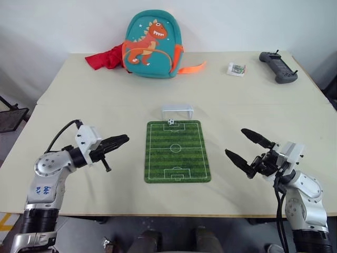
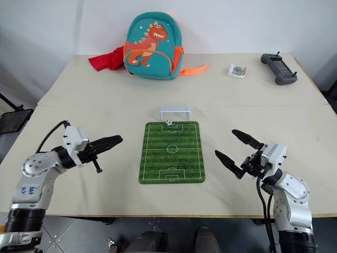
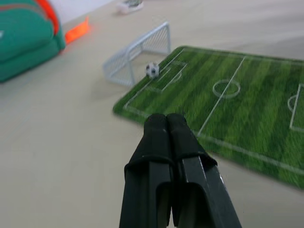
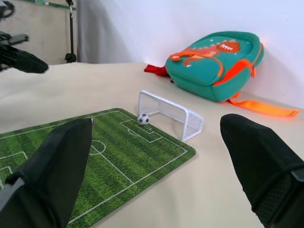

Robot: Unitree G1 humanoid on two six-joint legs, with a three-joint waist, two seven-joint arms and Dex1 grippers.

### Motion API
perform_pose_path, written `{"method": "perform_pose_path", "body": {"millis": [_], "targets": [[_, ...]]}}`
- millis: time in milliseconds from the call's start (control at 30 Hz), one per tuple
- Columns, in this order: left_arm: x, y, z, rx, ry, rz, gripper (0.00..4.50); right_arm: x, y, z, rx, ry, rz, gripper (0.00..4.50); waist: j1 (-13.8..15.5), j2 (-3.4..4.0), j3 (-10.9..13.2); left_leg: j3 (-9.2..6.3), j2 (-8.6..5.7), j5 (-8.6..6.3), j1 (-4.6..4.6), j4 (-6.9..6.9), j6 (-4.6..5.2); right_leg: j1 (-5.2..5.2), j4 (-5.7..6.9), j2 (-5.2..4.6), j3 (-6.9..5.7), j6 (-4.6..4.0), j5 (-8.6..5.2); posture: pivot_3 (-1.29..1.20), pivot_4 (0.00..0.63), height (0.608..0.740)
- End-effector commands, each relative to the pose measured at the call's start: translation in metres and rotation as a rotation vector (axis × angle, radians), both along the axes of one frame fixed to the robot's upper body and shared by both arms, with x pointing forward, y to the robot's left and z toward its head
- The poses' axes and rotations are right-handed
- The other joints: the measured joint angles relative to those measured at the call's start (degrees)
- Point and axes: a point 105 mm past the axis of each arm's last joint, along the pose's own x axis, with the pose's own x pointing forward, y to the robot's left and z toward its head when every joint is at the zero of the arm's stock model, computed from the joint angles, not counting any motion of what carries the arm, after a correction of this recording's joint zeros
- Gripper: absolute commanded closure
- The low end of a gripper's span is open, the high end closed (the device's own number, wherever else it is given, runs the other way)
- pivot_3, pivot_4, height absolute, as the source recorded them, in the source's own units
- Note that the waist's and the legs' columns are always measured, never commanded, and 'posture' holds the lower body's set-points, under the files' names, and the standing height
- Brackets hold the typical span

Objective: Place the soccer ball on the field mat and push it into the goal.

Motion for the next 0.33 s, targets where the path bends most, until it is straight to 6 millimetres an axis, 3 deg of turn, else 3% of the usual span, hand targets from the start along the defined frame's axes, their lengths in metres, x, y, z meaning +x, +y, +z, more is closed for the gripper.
{"method": "perform_pose_path", "body": {"millis": [33,333], "targets": [[-0.0062,0.0099,0.0138,-0.031,-0.059,0.077,4.45,-0.0009,-0.0039,0.0035,-0.002,-0.031,-0.016,0.0,0.1,0.0,0.0,0.01,0.0,0.0,0.0,-0.01,0.0,0.0,0.0,0.0,0.02,0.0,0.0,0.0,0.15,0.74],[-0.0112,0.0097,0.0132,-0.093,-0.065,0.142,4.45,0.0024,-0.0038,0.0015,-0.022,-0.028,0.0,0.0,0.04,0.0,0.0,0.07,0.01,0.0,0.04,-0.03,0.0,-0.01,0.01,0.01,0.15,-0.01,0.0,0.0,0.15,0.74]]}}
